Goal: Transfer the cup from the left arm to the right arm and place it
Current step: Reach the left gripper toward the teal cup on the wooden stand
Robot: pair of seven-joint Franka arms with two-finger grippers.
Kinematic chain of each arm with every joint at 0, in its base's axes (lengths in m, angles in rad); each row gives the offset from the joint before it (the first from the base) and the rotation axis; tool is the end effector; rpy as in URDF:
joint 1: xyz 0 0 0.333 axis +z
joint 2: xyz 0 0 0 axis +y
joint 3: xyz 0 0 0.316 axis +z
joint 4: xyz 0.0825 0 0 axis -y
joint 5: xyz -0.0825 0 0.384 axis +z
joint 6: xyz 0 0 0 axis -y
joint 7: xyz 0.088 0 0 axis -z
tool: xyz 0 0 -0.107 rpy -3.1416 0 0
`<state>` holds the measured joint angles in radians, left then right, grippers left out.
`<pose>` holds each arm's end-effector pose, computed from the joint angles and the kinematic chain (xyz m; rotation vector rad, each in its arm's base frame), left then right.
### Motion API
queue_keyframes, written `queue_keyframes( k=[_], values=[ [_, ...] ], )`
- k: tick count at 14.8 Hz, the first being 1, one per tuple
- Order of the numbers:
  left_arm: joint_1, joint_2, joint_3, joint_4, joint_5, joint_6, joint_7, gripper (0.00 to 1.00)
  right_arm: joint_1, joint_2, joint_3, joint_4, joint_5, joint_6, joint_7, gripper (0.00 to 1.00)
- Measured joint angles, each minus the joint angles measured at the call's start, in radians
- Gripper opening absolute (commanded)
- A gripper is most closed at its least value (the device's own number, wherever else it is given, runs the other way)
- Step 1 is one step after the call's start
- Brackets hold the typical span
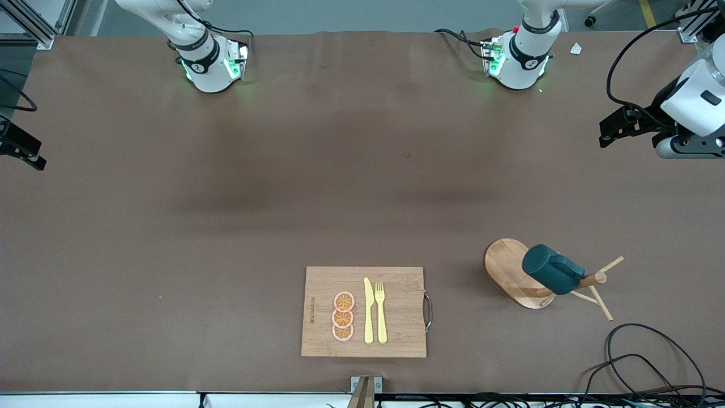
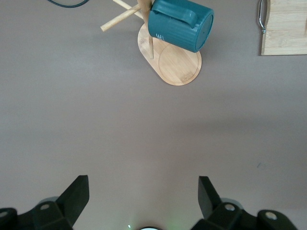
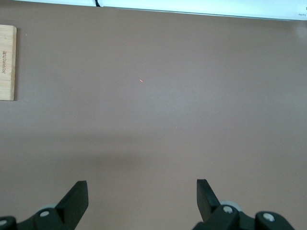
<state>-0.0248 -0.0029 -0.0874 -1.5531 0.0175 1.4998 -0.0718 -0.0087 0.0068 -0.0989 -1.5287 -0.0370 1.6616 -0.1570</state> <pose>0.5431 -0.0593 0.6283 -3.1178 0.0617 0.0757 0.5626 -0.0642 0.6494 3.0811 0.0778 0.1853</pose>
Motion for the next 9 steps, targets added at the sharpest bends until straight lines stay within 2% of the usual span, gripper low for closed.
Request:
queue_keyframes(
  k=[5, 9],
  values=[
    [0.003, 0.013, 0.000, 0.003, 0.000, -0.002, 0.000, 1.00, 0.000, 0.000, 0.000, 0.000, 0.000, 0.000, 0.000, 1.00],
    [0.026, 0.090, 0.001, 0.049, -0.045, 0.000, 0.005, 1.00, 0.000, 0.000, 0.000, 0.000, 0.000, -0.001, 0.000, 1.00]
  ],
)
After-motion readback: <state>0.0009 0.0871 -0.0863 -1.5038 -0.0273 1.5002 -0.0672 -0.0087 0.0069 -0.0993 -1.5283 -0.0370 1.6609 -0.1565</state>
